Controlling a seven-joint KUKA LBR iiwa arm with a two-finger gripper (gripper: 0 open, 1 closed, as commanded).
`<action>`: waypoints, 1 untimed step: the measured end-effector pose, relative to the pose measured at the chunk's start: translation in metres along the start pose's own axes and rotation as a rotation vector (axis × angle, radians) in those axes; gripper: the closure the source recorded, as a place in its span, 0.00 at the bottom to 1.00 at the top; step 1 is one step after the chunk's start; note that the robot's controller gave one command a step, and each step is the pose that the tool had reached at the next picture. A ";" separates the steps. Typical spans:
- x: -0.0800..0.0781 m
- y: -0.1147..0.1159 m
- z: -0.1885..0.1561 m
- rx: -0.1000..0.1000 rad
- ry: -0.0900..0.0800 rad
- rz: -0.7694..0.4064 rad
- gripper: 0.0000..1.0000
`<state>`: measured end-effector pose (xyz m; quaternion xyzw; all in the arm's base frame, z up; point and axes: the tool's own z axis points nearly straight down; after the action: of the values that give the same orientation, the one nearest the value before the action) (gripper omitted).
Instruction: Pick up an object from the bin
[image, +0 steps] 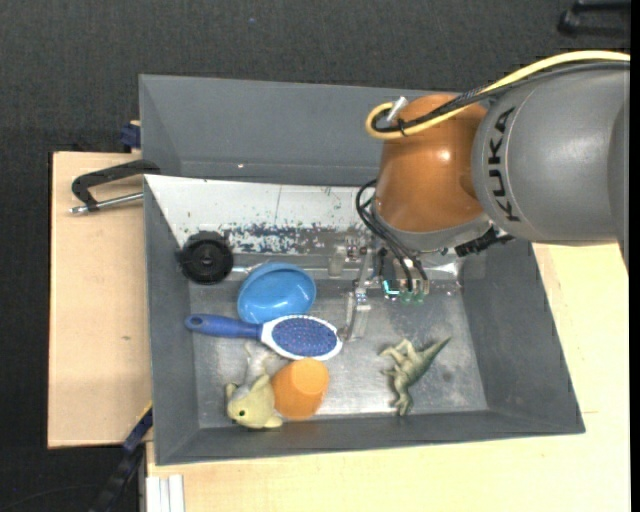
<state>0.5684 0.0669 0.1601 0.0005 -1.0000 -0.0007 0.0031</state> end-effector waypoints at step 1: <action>0.013 0.046 0.060 0.002 -0.016 -0.126 0.00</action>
Offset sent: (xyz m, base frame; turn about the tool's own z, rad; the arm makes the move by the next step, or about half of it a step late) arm -0.0204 0.0561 -0.0802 -0.1388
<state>0.5554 0.1125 0.0999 0.0633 -0.9980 0.0001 -0.0049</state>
